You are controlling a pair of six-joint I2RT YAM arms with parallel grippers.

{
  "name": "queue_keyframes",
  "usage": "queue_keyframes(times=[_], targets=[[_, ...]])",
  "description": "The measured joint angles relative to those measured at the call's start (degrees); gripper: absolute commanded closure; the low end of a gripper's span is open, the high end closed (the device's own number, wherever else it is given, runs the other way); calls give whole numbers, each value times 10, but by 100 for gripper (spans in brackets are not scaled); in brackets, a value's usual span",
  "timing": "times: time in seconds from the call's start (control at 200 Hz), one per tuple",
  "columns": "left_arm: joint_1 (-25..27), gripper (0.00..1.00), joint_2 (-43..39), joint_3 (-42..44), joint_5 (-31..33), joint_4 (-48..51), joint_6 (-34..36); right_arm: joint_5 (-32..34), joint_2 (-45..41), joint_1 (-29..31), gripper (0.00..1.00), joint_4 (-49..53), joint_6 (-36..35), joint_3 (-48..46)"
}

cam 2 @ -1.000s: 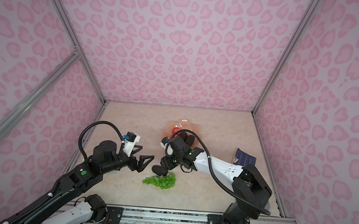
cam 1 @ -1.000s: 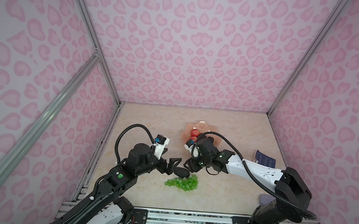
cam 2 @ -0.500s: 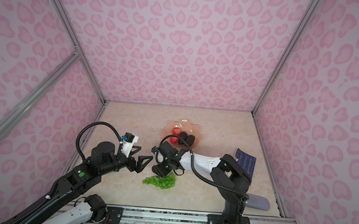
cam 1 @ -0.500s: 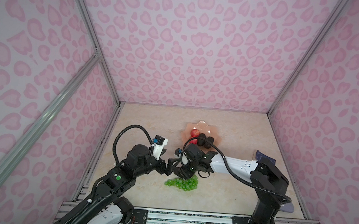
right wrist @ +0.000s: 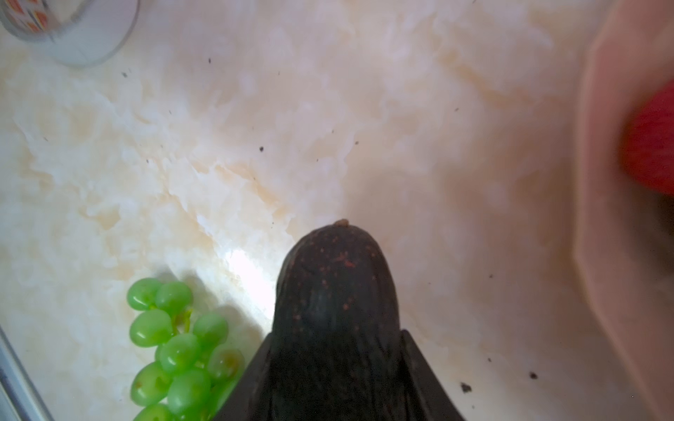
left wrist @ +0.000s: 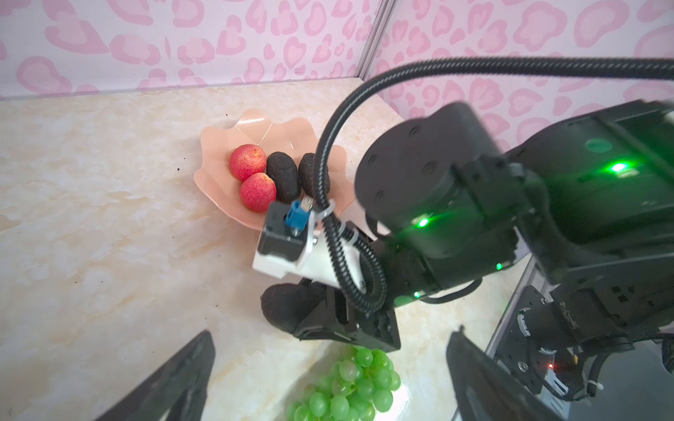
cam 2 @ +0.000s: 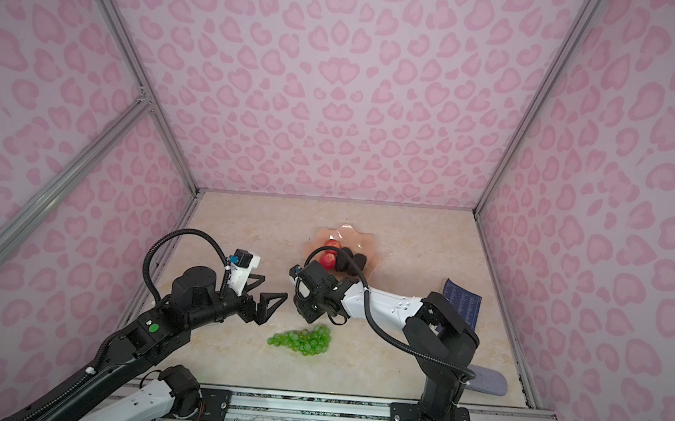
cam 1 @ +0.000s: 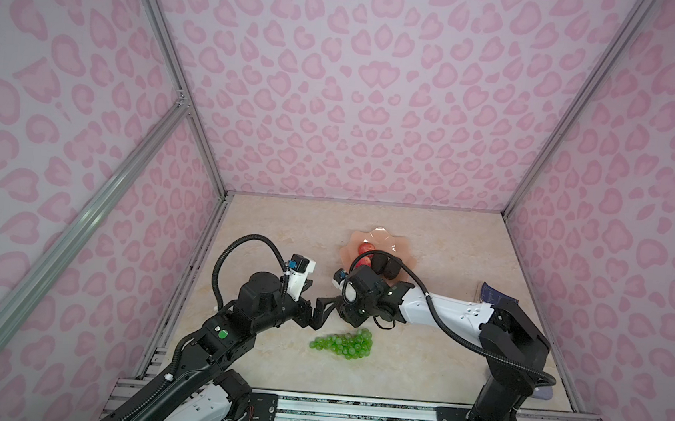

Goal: Place and organize the fake fruits in the fruit bowl
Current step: 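Grasp the last avocado beside the grapes with the right gripper, then place the avocado in the bowl with the right gripper and release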

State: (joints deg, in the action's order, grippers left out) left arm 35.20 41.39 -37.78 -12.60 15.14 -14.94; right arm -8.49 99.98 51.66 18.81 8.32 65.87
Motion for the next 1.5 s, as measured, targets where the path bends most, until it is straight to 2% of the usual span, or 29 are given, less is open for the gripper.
queue_keyframes(times=[0.185, 0.33, 0.44, 0.63, 0.775, 0.935, 1.08, 1.155, 1.325, 1.5], targets=[[0, 0, 0, 2, 0, 0, 0, 15, -74, -35, 64, -23, 19, -5], [0, 0, 0, 3, 0, 0, 0, 29, -102, -87, 64, -29, 10, -4], [0, 0, 0, 3, 0, 0, 0, 42, -92, -118, 64, -26, -21, 7], [0, 0, 3, 4, 0, 0, 0, 50, -42, -129, 63, -27, -99, 21], [0, 0, 4, 4, 0, 0, 0, 59, -10, -146, 62, -37, -131, 21], [0, 0, 9, 4, 0, 1, 0, 59, 15, -147, 54, -56, -150, 21], [0, 0, 10, 4, 0, 0, 0, 54, 27, -146, 37, -57, -160, 21], [0, 0, 11, 4, 0, 0, 0, 54, 28, -146, 31, -58, -162, 19], [0, 0, 12, 4, 0, 0, 0, 52, -6, -146, 28, -60, -156, 5], [0, 0, 11, 4, 0, 0, 0, 25, -80, -146, 26, -68, -135, -15]])
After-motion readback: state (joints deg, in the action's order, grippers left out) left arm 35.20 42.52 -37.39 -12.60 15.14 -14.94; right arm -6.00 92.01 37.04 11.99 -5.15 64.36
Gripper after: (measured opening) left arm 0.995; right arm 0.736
